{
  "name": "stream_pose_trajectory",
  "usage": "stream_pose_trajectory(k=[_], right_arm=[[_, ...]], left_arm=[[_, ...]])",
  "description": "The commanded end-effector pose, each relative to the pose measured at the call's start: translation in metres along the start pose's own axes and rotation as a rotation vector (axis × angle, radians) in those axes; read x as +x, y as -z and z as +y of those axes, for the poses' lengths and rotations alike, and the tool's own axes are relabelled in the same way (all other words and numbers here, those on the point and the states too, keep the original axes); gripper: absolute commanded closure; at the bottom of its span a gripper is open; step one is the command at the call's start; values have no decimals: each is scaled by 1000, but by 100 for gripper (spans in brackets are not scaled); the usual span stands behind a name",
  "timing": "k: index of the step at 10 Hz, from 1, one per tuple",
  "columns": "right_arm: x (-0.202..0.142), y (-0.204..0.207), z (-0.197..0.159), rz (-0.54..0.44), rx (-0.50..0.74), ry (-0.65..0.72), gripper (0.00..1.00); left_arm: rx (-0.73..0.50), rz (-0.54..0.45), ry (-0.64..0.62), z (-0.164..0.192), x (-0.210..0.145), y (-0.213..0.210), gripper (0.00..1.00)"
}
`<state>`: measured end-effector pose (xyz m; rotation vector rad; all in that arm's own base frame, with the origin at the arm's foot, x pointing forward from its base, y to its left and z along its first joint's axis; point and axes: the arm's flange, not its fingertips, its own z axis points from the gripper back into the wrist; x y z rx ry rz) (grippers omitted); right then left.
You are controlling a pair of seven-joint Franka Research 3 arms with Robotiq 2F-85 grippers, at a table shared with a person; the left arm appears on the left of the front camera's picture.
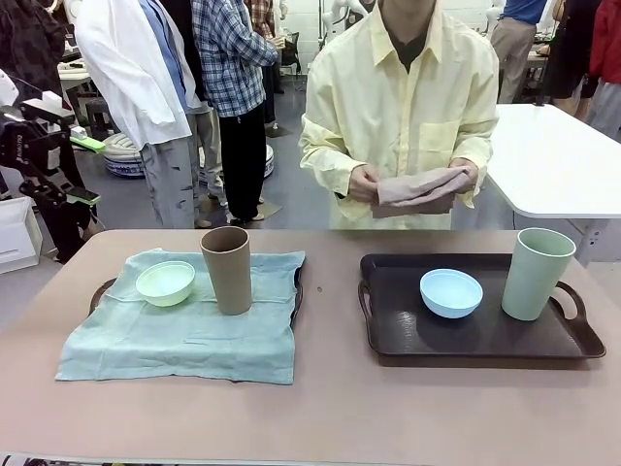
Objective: Set up a tray with a mat and arrange the tableware.
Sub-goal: Pick up the Picnic Bowl and Reusable plastic cup from the Handle tray in front of the human's position and hold them in the air.
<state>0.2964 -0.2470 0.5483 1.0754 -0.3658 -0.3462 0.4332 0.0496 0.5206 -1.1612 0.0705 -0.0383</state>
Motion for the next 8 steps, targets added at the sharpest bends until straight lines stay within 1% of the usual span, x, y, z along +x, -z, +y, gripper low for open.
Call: stream_pose_trajectory(k=[1, 8], right_arm=[[-7, 4, 10, -4, 4, -37, 0], [-7, 4, 10, -4, 4, -37, 0]], left_arm=[[31, -10, -6, 4, -7, -12, 8], [31, -10, -6, 4, -7, -12, 8]])
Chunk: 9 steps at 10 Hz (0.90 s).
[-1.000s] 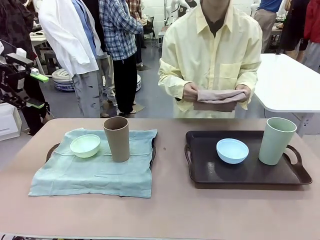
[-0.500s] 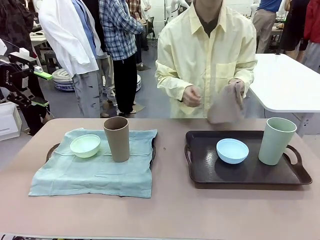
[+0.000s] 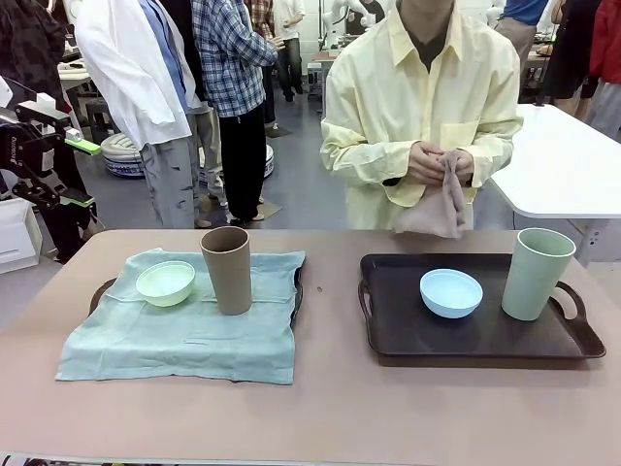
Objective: Set up a tray with a mat and arrange the tableware.
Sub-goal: Pick up the Picnic Bowl and Reusable plastic cup from the Handle tray in front of the human's position and hold them in the air.
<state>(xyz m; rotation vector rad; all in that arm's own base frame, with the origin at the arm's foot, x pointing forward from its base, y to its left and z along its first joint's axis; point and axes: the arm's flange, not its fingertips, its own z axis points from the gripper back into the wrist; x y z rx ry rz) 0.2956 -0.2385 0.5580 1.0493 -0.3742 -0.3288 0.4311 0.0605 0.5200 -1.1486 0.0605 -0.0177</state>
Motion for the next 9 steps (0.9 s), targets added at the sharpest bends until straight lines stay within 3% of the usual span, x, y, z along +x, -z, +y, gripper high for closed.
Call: stream_pose_trajectory(k=[1, 4, 5, 7, 9], right_arm=[[-4, 2, -2, -4, 25, -14, 0], [0, 0, 0, 0, 0, 0, 0], [5, 0, -2, 136, 37, -132, 0], [35, 13, -2, 210, 36, -308, 0], [72, 19, -6, 203, 57, -552, 0]], left_arm=[[18, 8, 6, -1, -4, -2, 8], [0, 0, 0, 0, 0, 0, 8], [88, 34, 3, -1, 5, 18, 8], [205, 127, -22, -19, 34, 71, 8], [257, 264, -43, -55, 56, 130, 8]])
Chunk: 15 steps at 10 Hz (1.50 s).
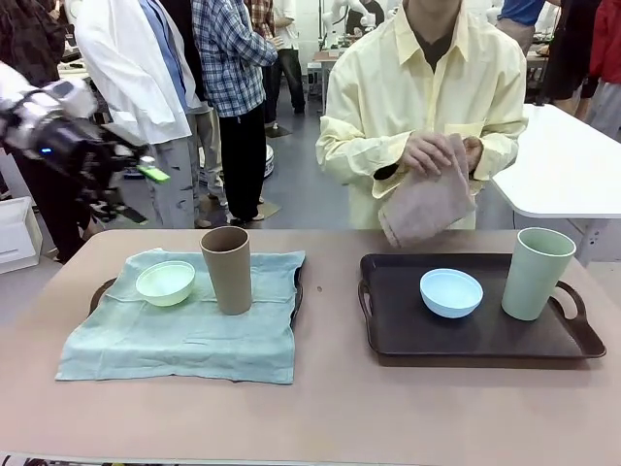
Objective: Set up a tray with a mat and arrange the tableware.
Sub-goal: Pick up the Picnic Bowl and Reusable plastic cup from the Handle tray in front of the human's position and hold them in the air.
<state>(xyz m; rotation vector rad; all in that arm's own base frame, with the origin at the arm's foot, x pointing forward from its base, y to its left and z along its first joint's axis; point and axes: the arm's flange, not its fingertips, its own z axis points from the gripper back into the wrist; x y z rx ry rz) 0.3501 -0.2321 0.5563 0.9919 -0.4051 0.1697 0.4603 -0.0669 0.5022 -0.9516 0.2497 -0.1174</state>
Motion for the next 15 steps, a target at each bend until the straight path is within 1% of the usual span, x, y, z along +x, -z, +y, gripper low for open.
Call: stream_pose_trajectory(k=[1, 2, 3, 4, 6, 7, 8, 9, 12, 13, 14, 15], right_arm=[[30, -17, -34, -57, -18, -200, 0], [38, -10, -42, -86, -120, -276, 0], [39, -1, -47, -71, -202, -328, 0], [37, 6, -51, -45, -229, -357, 0], [34, 11, -63, 30, -214, -381, 0], [29, 11, -68, 60, -194, -383, 0], [28, 6, -70, 49, -151, -343, 0], [40, 10, -63, 21, -209, -371, 0], [40, 10, -63, 21, -209, -371, 0], [37, 9, -64, 28, -194, -364, 0], [50, 16, -74, 74, -213, -551, 0], [55, 25, -91, 139, -211, -672, 0]], left_arm=[[100, 94, -35, -39, 33, 22, 8], [144, 98, -45, -55, 46, 44, 8], [184, 110, -61, -68, 54, 65, 8], [239, 113, -73, -81, 67, 91, 8], [350, 134, -88, -108, 95, 150, 8], [384, 137, -88, -121, 104, 176, 8], [394, 125, -95, -129, 111, 195, 8], [314, 137, -70, -107, 85, 166, 8], [314, 137, -70, -107, 85, 166, 8], [340, 134, -82, -113, 97, 177, 8], [329, 115, -69, -120, 103, 185, 8], [351, 119, -69, -130, 112, 205, 8]])
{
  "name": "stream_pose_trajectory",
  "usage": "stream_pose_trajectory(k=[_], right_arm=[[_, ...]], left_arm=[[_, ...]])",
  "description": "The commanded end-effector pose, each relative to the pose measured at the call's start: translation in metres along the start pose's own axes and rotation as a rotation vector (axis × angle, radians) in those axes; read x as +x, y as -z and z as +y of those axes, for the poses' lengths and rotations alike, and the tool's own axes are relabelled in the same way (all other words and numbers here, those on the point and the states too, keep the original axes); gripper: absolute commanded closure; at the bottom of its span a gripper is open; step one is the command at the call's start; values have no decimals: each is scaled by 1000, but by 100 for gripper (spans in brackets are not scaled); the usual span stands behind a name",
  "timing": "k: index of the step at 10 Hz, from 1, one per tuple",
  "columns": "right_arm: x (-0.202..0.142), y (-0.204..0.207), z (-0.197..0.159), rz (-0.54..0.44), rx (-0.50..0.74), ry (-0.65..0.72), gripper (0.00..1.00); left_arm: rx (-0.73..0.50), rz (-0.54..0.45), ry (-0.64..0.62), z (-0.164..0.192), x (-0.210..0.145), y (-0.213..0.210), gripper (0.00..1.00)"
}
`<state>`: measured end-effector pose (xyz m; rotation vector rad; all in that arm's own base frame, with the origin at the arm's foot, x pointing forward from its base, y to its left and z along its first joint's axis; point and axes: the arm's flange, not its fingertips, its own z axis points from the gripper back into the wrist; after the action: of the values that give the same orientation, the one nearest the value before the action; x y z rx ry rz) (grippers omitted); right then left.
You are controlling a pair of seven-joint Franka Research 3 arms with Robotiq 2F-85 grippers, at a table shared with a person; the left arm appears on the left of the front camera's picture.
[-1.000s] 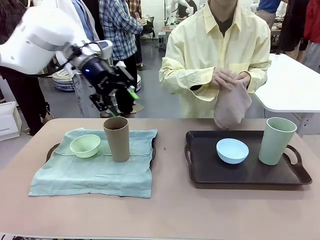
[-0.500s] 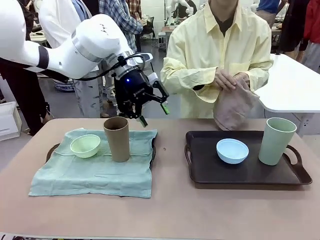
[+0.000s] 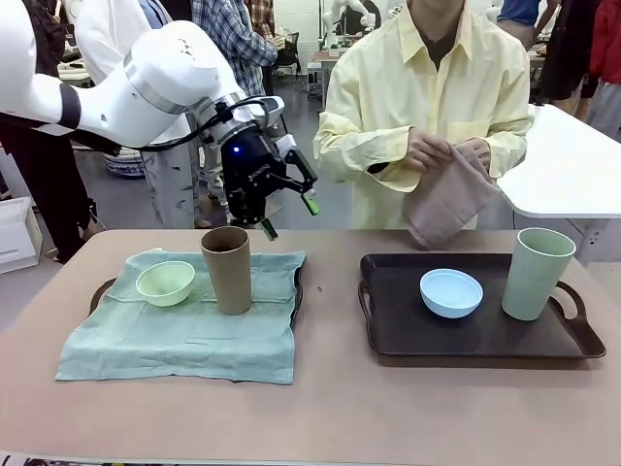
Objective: Set up a tray with a mat and arrange the tableware.
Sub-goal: Pick up the Picnic Bowl and Reusable plastic cup from the Handle tray in front of the human's position and hold them in the air.
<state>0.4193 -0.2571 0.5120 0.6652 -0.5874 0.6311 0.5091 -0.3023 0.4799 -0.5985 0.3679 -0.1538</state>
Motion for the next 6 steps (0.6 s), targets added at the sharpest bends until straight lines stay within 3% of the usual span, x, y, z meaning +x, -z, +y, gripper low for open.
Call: stream_pose_trajectory(k=[1, 3, 6], right_arm=[[-7, 20, -34, 72, 27, -240, 0], [-19, 34, -50, 100, 76, -406, 0], [-30, 52, -58, 112, 134, -481, 0]], left_arm=[[54, -10, -18, -37, 27, 29, 8], [157, -7, -47, -73, 53, 61, 8], [387, -8, -3, -98, 71, 125, 8]])
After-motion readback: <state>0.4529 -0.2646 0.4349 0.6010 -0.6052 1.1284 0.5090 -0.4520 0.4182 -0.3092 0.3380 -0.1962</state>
